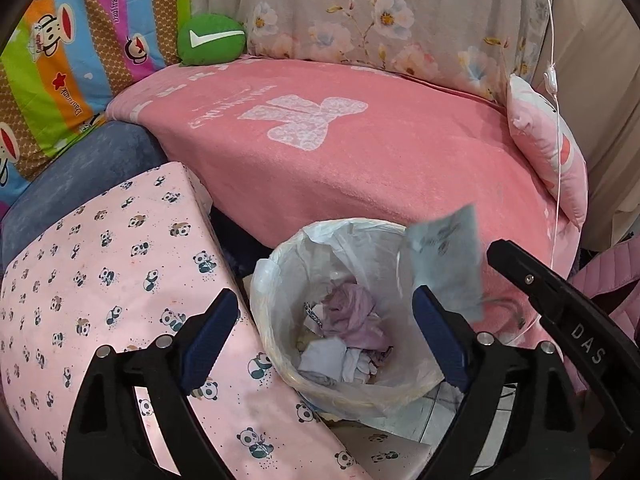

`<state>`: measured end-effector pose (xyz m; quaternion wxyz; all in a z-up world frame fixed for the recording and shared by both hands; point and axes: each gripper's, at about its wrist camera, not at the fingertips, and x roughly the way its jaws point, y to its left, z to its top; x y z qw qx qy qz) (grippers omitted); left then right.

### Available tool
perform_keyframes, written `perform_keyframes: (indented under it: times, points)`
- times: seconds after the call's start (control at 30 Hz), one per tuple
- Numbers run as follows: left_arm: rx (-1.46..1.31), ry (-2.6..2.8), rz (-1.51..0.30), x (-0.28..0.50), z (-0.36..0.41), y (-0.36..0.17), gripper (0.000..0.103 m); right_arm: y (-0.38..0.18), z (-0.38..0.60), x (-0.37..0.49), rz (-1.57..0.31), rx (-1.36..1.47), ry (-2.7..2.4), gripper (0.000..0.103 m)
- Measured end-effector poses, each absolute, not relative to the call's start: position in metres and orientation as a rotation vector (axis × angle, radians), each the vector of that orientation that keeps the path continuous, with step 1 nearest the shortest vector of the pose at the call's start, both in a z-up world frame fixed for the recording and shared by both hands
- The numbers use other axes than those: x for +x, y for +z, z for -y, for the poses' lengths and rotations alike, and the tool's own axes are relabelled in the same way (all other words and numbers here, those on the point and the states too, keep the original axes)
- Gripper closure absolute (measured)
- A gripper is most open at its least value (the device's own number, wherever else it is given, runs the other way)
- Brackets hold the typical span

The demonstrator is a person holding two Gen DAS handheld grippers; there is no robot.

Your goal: Collect trash

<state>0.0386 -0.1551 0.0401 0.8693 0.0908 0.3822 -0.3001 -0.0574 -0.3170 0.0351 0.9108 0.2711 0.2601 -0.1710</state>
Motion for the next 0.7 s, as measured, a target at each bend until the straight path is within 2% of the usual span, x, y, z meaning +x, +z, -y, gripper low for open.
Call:
perform_keyframes:
  times: [0.17, 0.3, 0.43, 0.5, 0.7]
  points:
    - [0.173, -0.601, -0.808, 0.045, 0.147, 0.04, 0.018, 0.032, 0.319, -0.054, -0.56, 0.55, -0.339, 0.088]
    - [0.165, -0.568, -0.81, 0.046, 0.137, 0.038, 0.018, 0.031, 0.313, -0.054, -0.57, 0.53, -0.339, 0.069]
    - [0.165, -0.525, -0.805, 0.043, 0.125, 0.035, 0.017, 0.031, 0.303, -0.055, -0.606, 0.496, -0.339, 0.064]
    - [0.162, -0.505, -0.803, 0.04, 0.118, 0.034, 0.015, 0.033, 0.3, -0.056, -0.617, 0.483, -0.339, 0.056]
    - [0.186, -0.447, -0.777, 0.029, 0.1, 0.032, 0.01, 0.031, 0.282, -0.064, -0.662, 0.407, -0.344, 0.042]
